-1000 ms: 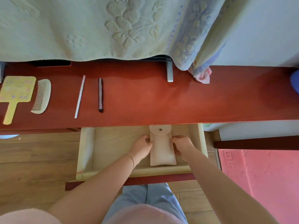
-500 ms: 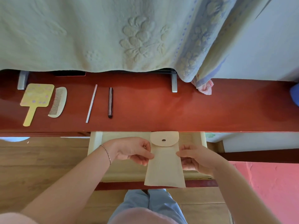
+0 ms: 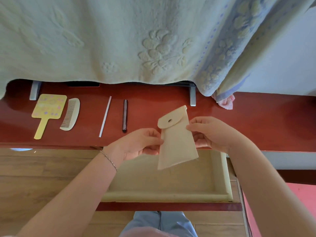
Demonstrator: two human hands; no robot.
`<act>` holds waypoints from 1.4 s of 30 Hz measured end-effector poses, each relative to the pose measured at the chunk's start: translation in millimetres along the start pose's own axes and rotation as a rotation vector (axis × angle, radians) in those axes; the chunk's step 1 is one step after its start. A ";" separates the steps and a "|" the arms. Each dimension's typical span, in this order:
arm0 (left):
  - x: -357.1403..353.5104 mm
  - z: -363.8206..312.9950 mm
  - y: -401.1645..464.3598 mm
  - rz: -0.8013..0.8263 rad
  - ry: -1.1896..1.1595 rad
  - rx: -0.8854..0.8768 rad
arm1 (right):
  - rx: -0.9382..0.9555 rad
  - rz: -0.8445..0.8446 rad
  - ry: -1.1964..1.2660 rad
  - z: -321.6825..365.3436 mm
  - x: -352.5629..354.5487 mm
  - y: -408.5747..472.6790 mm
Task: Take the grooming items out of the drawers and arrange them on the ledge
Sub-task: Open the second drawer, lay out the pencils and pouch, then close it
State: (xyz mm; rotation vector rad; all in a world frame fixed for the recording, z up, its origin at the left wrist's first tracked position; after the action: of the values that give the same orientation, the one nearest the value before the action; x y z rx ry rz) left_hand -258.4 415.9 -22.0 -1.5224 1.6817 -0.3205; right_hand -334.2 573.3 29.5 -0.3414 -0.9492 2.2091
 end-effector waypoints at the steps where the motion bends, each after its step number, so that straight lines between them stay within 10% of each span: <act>1: 8.2 -6.3 3.4 -0.074 -0.028 -0.042 | 0.002 -0.044 0.003 2.4 1.3 9.3; 8: 55.2 -43.4 27.2 -0.461 0.430 -0.192 | -0.033 -0.258 -0.102 5.0 -4.2 89.9; 17: 43.4 -38.5 23.9 -0.517 0.903 -0.289 | 0.040 -0.502 -0.396 -2.5 -5.6 108.5; 21: 14.5 -33.6 -9.2 -0.634 1.067 -0.742 | 0.384 -0.668 -0.666 -5.1 -15.9 60.7; 24: -16.0 -3.4 -20.8 -0.416 1.303 -1.038 | 0.615 -0.681 -0.969 -38.1 -34.5 26.0; 31: -36.2 109.4 -5.4 0.036 1.763 -0.732 | 0.410 -0.401 -1.509 -143.8 -56.0 4.6; 42: -34.2 136.2 -7.1 0.023 1.838 -0.598 | 0.417 -0.255 -1.606 -176.6 -65.3 -6.8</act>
State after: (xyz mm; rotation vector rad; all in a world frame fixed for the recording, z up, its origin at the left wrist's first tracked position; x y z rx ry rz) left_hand -159.8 490.3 -89.1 -1.5501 3.3506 -1.6813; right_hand -198.9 625.5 -90.8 1.8542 -1.0398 2.0520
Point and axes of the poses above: each hand's wrist, its own y-axis towards the middle knuckle, its own x-axis out of the back of the hand, z = x × y, the point moved 6 cm from there along y, towards the middle knuckle, and after that the axes turned 10 degrees about -y, right-handed, at the moved point
